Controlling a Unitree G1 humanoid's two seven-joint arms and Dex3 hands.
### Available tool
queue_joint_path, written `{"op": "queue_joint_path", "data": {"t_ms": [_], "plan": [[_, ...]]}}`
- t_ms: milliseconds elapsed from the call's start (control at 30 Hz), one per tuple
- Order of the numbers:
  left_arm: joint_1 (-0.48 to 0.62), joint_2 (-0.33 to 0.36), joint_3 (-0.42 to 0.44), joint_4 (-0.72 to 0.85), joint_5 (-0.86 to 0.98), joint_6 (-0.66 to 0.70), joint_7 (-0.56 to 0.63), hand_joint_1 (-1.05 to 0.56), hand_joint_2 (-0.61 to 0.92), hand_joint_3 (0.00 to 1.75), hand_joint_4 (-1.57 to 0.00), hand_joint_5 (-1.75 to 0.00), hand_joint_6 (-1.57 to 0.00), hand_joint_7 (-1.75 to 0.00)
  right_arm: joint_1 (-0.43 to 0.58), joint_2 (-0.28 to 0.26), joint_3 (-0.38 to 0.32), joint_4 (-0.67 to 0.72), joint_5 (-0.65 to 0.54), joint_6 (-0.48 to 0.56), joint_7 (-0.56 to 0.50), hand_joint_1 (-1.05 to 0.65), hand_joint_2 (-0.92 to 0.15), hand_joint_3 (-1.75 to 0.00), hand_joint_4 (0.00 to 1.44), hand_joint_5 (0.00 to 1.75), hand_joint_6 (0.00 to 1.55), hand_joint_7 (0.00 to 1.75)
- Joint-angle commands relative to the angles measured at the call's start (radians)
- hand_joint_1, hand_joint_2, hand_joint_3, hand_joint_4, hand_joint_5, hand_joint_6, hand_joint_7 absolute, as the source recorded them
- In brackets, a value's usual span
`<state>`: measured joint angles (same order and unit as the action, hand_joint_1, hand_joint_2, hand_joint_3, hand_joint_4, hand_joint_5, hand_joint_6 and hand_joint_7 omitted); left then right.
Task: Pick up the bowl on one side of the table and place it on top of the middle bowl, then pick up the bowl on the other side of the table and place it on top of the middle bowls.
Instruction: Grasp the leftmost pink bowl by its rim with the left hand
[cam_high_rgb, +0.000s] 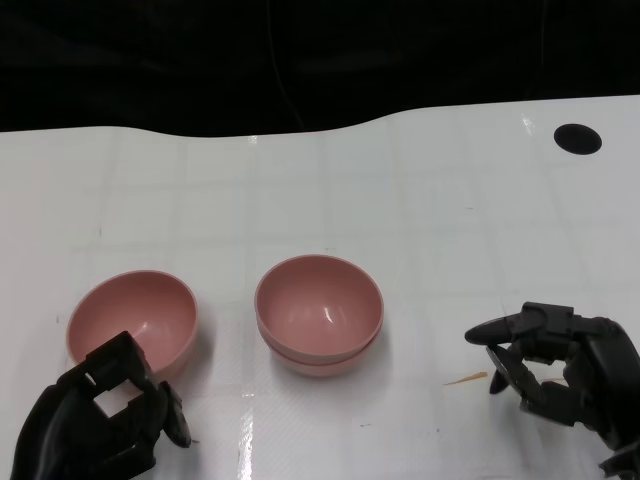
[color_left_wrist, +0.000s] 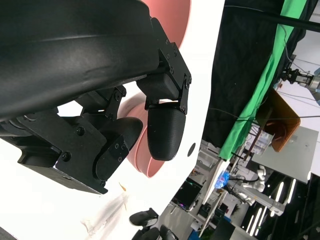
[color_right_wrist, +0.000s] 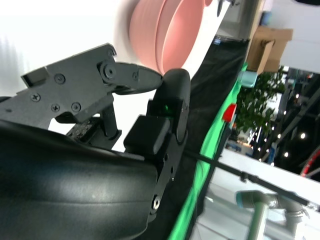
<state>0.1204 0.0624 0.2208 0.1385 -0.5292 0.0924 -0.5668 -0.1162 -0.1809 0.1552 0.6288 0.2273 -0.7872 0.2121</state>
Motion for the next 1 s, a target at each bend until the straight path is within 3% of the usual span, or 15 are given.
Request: {"op": "queue_joint_path", "data": {"t_ms": [33, 233, 367, 533, 767, 1000], "plan": [[0.006, 0.021, 0.019, -0.007, -0.016, 0.014, -0.004, 0.01, 0.58, 1.31, -0.83, -1.75, -0.71, -1.67, 0.024, 0.001, -0.057, -0.043, 0.071, 0.08, 0.09, -0.13, -0.65, -1.0, 0.84, 1.74, 0.74, 1.55], [0.008, 0.027, 0.022, -0.006, -0.027, 0.022, -0.007, 0.02, 0.58, 1.3, -0.84, -1.75, -0.72, -1.66, 0.025, 0.023, -0.145, -0.036, 0.164, 0.202, 0.237, -0.15, -0.64, -1.02, 0.85, 1.75, 0.73, 1.62], [0.012, 0.027, 0.02, -0.009, -0.023, 0.018, -0.009, 0.02, 0.57, 1.3, -0.84, -1.75, -0.72, -1.66, 0.044, 0.02, -0.184, -0.119, 0.24, 0.423, 0.304, -0.15, -0.61, -1.0, 0.87, 1.75, 0.77, 1.57], [0.022, 0.021, 0.014, -0.034, -0.013, 0.018, 0.009, 0.02, 0.57, 1.31, -0.84, -1.75, -0.73, -1.65, 0.073, 0.022, -0.232, -0.226, 0.288, 0.63, 0.313, -0.1, -0.5, -1.13, 0.92, 1.75, 0.81, 1.51], [0.028, 0.006, 0.015, -0.026, 0.04, -0.091, 0.014, 0.04, 0.55, 1.32, -0.82, -1.75, -0.73, -1.61, 0.085, 0.043, -0.28, -0.263, 0.28, 0.689, 0.323, -0.09, -0.54, -1.11, 0.9, 1.75, 0.78, 1.53], [0.038, -0.017, 0.009, -0.032, 0.173, -0.253, 0.114, 0.03, 0.6, 1.22, -0.81, -1.69, -0.78, -1.51, 0.082, 0.062, -0.29, -0.262, 0.25, 0.687, 0.321, -0.09, -0.55, -1.08, 0.88, 1.75, 0.76, 1.53]]}}
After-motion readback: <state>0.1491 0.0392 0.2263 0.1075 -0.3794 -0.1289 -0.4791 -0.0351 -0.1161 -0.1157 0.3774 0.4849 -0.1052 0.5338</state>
